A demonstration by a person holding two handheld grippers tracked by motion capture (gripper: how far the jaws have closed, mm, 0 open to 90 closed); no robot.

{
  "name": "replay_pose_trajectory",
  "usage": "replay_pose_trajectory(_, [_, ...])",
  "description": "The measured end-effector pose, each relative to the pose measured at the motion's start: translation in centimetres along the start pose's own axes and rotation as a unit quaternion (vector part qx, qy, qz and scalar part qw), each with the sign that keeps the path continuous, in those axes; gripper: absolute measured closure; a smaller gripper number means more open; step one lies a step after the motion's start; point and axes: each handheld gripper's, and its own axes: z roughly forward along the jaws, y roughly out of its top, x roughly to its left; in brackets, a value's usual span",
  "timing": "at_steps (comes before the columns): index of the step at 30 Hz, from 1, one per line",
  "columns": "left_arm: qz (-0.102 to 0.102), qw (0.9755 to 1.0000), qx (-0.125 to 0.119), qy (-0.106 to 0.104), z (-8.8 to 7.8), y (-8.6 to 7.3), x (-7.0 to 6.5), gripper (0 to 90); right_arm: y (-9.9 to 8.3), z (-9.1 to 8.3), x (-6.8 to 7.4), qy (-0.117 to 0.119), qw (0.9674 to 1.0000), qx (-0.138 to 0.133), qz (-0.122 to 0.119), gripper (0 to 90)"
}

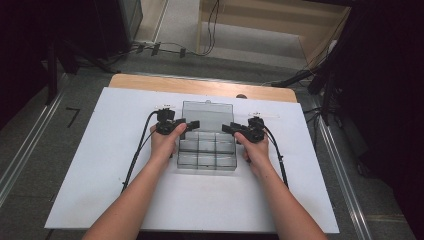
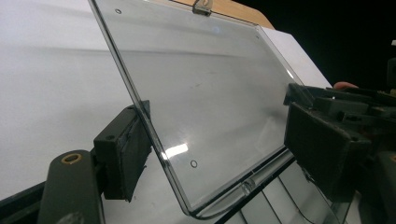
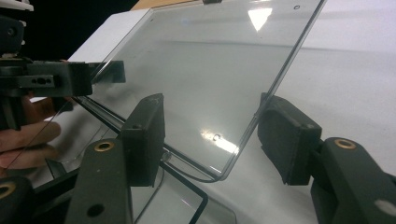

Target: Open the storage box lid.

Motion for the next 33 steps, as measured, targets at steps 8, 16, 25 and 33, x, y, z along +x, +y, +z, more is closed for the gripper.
replay_pose_trajectory(8, [-0.001,1.0000,0.006,0.002,0.1,-0.1,0.0,20.0,0.0,-0.1,-0.1,-0.004,1.0000,0.002,0.003,36.3])
replay_pose_trajectory(16, [0.000,0.9998,0.010,0.017,-0.1,0.0,-0.1,14.9,0.0,-0.1,0.1,-0.019,0.9998,0.002,-0.001,29.4])
replay_pose_trajectory(25, [0.005,0.9998,-0.002,0.017,-0.8,-0.1,-0.1,11.4,0.1,-0.2,0.4,-0.027,0.9995,0.000,-0.017,10.8])
replay_pose_trajectory(33, [0.019,0.9996,-0.017,0.012,-2.0,0.3,-0.8,6.7,0.0,-0.7,0.9,-0.024,0.9987,0.000,-0.045,3.2])
